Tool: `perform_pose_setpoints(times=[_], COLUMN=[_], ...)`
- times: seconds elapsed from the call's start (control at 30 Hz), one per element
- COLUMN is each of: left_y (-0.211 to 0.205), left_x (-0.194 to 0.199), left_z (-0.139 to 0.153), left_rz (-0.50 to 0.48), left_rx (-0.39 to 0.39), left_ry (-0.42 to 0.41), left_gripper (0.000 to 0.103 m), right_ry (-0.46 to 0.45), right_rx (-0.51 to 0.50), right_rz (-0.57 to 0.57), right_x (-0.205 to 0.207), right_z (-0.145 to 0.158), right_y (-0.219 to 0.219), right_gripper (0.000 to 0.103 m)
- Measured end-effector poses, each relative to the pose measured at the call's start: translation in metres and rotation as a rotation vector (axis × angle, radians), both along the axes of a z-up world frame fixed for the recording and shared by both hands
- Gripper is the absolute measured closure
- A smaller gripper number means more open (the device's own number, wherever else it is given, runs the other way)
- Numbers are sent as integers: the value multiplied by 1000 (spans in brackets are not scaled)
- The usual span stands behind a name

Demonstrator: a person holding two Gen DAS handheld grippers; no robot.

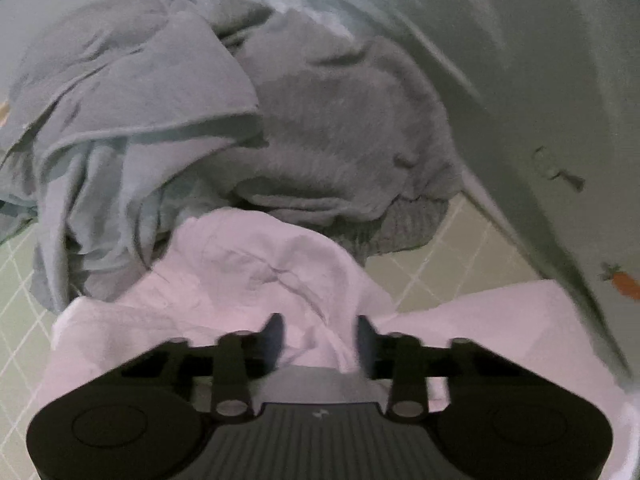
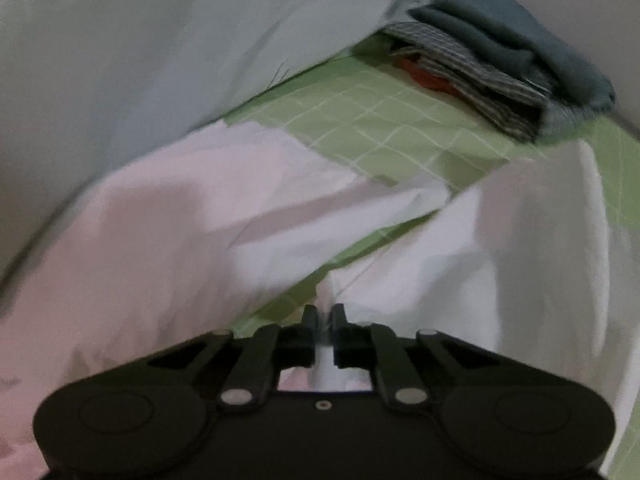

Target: Fold clothes

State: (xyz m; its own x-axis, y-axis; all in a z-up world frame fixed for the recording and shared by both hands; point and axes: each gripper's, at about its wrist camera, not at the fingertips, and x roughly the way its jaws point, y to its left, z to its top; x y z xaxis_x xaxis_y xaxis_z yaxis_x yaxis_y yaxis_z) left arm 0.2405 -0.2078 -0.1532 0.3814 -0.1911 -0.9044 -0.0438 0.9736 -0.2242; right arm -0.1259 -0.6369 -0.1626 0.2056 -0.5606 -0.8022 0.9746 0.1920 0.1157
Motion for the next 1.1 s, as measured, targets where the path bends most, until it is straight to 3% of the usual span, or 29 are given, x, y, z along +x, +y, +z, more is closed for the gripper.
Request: perform_pose_setpoints(times=[0.03,0.13,0.33,0.5,0.6,0.73,0.87,0.97,1.1], left_y=[5,17,64,133,162,176,166,152,133], left_x=[-4,-26,-88,-158,-188,-222,-243,-243,-241], left_z=[7,35,88,127,123,109,88,82,78], left_rz=[1,-14,-33,-45,-17,-6,-21,-38,-64], left_rx=[-34,-84,-132,-54,-44,-53,-77,-91,-98], left_ry=[-10,-62,-204,-365,-324,-251,-180,-171,-175], left_gripper=[92,101,103,103,103,103,80,72,47], right_ry=[-13,-51,-105,-129,-88,-80,-90,-120,-170], right_rx=[-21,-85,-241,-293,-265,-139,25,142,127], right_rz=[2,7,19,66,125,158,179,182,192], right_x=[-7,-27,-93,-162,-191,-216,-234,-241,-251], right_z=[8,33,95,115,103,77,40,19,25], right_y=[6,23,75,125,154,176,175,171,165], right_gripper=[96,96,97,97,97,97,97,96,90])
